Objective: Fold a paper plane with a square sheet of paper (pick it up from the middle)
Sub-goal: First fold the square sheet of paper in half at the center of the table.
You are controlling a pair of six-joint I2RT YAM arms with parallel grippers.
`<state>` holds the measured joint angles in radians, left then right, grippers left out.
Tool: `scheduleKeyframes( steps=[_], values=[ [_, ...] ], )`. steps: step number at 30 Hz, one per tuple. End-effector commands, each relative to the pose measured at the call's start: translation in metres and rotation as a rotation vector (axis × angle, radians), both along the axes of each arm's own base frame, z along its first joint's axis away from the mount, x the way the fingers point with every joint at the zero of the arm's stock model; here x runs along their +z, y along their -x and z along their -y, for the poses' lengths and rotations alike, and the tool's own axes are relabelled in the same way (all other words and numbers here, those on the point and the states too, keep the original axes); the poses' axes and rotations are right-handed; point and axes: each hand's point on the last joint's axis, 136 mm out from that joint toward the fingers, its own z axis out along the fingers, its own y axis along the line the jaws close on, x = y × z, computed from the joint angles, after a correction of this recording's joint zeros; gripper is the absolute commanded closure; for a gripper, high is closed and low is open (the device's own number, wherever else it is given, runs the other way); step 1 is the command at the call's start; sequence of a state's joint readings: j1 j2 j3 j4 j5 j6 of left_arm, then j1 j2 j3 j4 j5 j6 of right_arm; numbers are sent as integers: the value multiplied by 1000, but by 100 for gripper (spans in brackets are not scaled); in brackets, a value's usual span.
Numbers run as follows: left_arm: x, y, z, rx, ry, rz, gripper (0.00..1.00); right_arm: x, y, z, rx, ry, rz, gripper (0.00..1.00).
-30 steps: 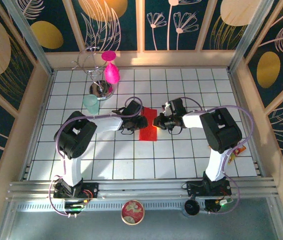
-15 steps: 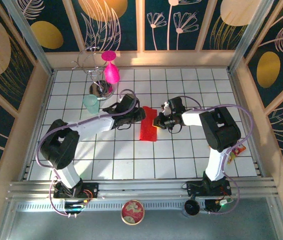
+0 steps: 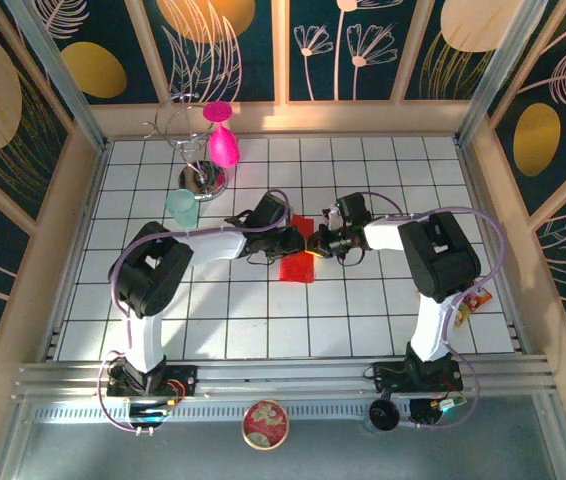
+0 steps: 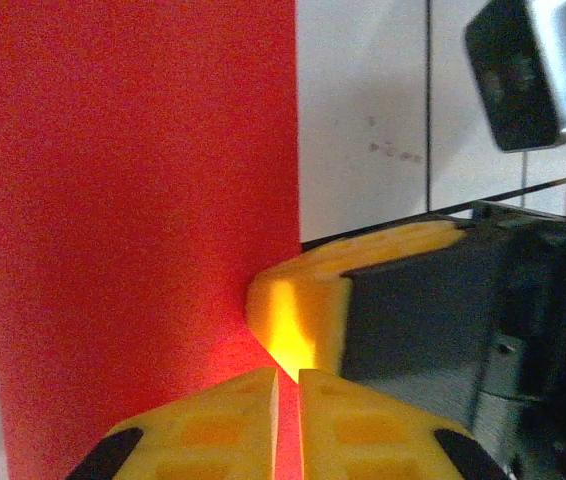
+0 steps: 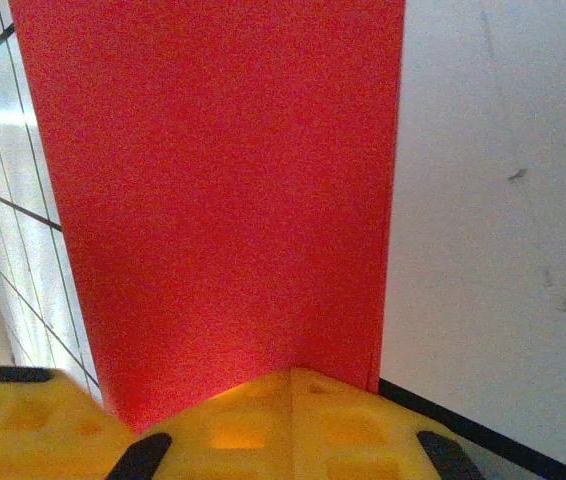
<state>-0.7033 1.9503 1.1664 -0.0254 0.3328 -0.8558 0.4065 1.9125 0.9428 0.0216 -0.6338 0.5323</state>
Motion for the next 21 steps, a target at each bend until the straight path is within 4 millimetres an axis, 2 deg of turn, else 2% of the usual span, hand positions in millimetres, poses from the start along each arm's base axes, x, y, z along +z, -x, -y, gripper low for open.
scheduleKeyframes(
  steps=[1, 8, 13, 21],
  values=[
    [-1, -2, 5, -39, -21, -5, 88, -84, 42, 49, -48, 293, -185, 100],
    [-27, -5, -6, -27, -129, -25, 90, -88, 45, 54, -46, 317, -192, 100],
    [-39, 0, -10, -22, -136, -49, 93, -94, 49, 59, -30, 352, -201, 100],
    [-51, 10, -36, 4, -133, -84, 92, -107, 57, 77, -6, 462, -233, 100]
  ],
)
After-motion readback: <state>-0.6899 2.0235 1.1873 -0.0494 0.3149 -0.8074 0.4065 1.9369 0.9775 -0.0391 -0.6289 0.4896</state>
